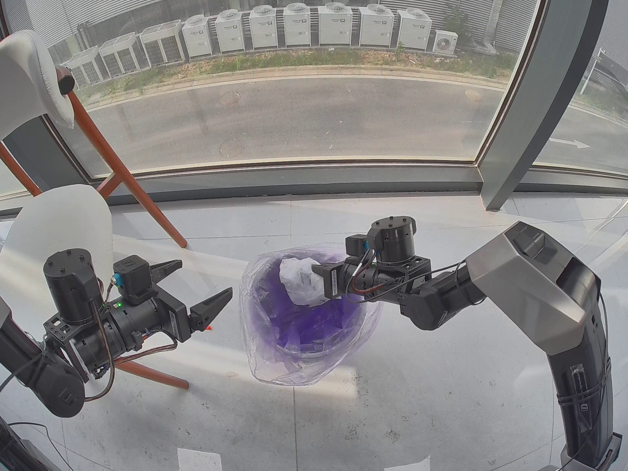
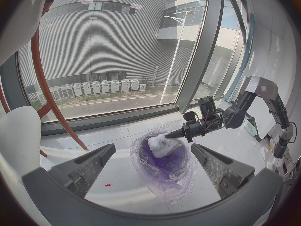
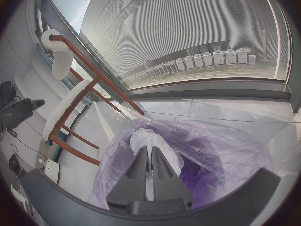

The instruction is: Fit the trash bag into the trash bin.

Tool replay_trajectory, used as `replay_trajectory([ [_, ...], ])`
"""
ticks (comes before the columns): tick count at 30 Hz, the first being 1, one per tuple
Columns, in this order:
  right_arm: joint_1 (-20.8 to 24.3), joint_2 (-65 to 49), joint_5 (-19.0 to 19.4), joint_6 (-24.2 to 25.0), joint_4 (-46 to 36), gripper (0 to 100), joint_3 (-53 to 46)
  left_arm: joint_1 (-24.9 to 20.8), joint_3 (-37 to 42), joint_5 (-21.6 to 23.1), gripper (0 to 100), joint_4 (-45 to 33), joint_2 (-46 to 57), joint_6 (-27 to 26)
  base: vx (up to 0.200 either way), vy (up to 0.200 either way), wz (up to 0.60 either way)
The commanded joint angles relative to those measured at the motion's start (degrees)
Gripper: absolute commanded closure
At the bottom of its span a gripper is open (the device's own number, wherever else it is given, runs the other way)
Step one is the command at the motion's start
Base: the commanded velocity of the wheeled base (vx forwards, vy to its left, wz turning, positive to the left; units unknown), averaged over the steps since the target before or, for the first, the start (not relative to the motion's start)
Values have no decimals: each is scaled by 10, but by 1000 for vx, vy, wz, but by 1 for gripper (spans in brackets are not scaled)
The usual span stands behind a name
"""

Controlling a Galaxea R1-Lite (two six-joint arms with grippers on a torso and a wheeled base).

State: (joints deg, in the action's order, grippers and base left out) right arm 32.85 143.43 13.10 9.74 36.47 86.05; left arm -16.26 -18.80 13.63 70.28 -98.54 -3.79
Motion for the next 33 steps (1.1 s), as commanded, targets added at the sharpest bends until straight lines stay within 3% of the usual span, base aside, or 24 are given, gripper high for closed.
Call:
replay_trajectory([
  [1,-2,29,-1,-1,4,100,3,1,0,0,0,-1,-1,0,0,0,0],
  [9,-12,23,-1,-1,4,100,-12,1,0,-1,0,-1,5,0,0,0,0],
  [10,-12,21,-1,-2,6,0,-16,1,-2,0,0,-1,9,0,0,0,0],
  [16,-9,-39,-17,2,30,0,-55,17,6,-7,0,-1,54,5,0,0,0],
  [20,-4,-147,-27,12,30,0,-127,44,11,-32,0,-1,100,23,0,0,0],
  [24,-15,-288,-71,14,25,0,-167,99,20,-69,0,-1,171,41,0,0,0],
  [27,-56,-386,-114,14,12,0,-193,130,42,-69,0,-1,228,60,0,0,0],
  [33,-193,-592,-137,14,-25,0,-319,136,118,-64,0,-1,338,96,0,0,0],
])
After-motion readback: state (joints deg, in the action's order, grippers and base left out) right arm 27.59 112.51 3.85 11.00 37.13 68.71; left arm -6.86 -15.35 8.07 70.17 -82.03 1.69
